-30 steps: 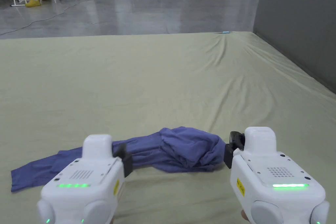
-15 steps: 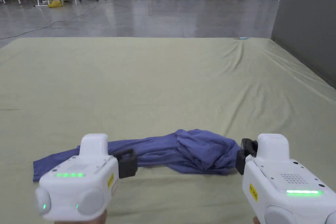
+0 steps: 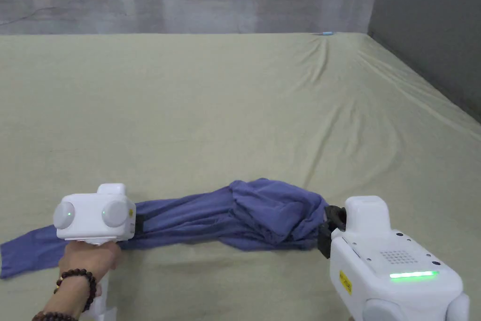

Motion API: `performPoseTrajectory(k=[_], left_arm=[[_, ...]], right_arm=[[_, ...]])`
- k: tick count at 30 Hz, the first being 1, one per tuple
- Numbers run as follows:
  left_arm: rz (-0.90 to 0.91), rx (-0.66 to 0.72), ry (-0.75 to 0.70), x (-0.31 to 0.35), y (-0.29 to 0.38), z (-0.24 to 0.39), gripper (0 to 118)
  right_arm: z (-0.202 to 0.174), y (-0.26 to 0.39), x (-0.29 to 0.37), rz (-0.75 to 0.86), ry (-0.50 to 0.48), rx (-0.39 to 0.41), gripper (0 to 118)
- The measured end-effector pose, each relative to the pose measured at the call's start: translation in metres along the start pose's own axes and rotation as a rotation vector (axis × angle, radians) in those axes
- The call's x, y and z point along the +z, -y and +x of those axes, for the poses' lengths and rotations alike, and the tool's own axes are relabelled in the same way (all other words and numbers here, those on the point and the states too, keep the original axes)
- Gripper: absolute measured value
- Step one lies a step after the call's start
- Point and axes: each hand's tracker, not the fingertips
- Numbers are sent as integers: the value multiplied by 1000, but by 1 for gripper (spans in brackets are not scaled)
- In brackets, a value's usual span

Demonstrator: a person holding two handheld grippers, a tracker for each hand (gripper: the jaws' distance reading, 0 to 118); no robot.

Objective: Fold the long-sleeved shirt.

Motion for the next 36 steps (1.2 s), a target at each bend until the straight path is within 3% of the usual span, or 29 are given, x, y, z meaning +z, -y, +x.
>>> performPoseTrajectory(k=[1, 4, 5, 11, 12, 15, 16, 17, 18, 21, 25, 30, 36], left_arm=[[9, -3, 26, 5, -2, 1, 0], [59, -9, 18, 24, -1, 0, 0], [72, -15, 23, 29, -1, -1, 0], [105, 13, 67, 44, 3, -12, 0], [106, 19, 70, 44, 4, -13, 0], [110, 37, 95, 46, 4, -16, 0], [113, 45, 101, 47, 4, -17, 0], [119, 47, 109, 49, 3, -19, 0], [133, 48, 120, 56, 2, -19, 0], [235, 75, 199, 84, -10, -29, 0], [405, 102, 233, 144, -41, -41, 0], [621, 131, 200, 233, -98, -66, 0], [753, 114, 147, 312, -178, -89, 0]], right_arm=[[2, -2, -6, -6, -6, 1, 14], [7, -12, -40, -96, -4, 23, 89], [9, -15, -54, -124, 23, 32, 93], [25, -16, -150, -320, 71, 25, 90], [26, -12, -166, -367, 84, 34, 83], [25, 5, -194, -506, 56, 48, 27], [24, 7, -194, -500, 6, 29, 25], [21, 3, -185, -441, 68, 81, 21], [20, -4, -179, -442, 49, 100, 20], [27, -28, -152, -338, 0, 15, 20], [24, -79, -119, -222, -108, -3, 20], [14, -169, -88, -46, -154, 43, 20], [0, -287, -89, 59, -168, 99, 20]])
